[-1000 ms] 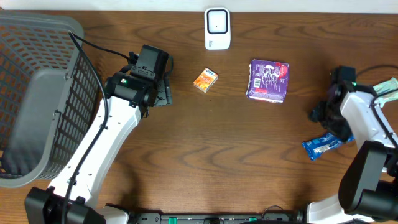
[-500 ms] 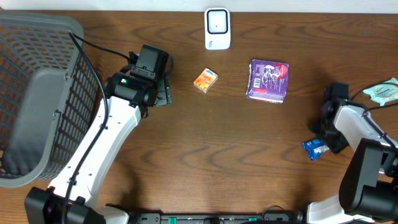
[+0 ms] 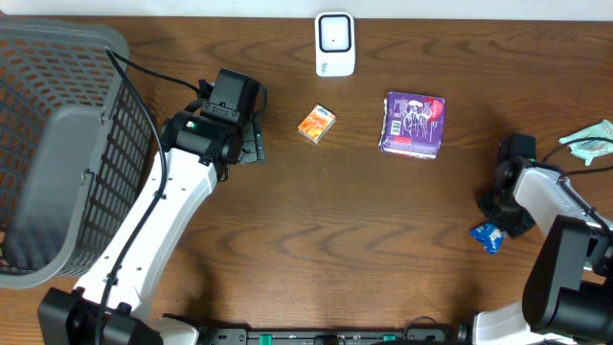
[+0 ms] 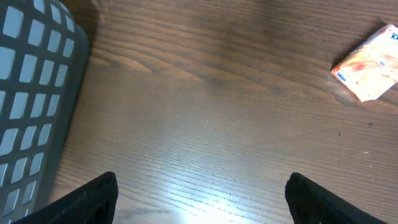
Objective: Scan the item barcode
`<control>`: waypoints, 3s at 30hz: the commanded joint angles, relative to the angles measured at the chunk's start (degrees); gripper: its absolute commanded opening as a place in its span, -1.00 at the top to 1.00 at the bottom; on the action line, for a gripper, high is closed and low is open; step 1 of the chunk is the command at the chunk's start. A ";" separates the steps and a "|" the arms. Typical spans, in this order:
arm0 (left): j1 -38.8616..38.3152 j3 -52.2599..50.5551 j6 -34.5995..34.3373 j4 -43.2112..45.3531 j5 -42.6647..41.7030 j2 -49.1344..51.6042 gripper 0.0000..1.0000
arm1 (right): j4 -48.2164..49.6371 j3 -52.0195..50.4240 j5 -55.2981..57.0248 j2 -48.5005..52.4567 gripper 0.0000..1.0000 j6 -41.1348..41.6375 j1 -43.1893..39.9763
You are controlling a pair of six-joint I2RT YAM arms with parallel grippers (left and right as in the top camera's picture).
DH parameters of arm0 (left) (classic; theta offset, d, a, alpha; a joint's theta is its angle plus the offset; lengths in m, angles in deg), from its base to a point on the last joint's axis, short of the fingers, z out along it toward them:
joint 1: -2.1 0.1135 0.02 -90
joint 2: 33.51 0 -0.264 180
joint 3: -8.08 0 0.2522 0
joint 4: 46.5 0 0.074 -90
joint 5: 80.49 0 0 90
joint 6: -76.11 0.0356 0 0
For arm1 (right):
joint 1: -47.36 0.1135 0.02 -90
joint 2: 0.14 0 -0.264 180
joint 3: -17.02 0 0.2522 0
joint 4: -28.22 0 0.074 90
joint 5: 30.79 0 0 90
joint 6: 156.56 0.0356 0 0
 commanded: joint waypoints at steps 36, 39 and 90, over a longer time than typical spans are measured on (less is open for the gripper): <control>0.09 0.42 -0.52 -0.17 1.14 0.33 -0.72 | 24.09 1.57 -82.27 0.33 0.98 -8.28 5.53; 0.09 0.42 -0.52 -0.17 1.14 0.33 -0.72 | 25.05 -1.38 -76.26 0.35 0.85 -9.16 2.80; 0.09 0.42 -0.52 -0.17 1.11 0.33 -0.72 | 8.85 11.78 -49.55 14.84 -0.38 -52.37 18.43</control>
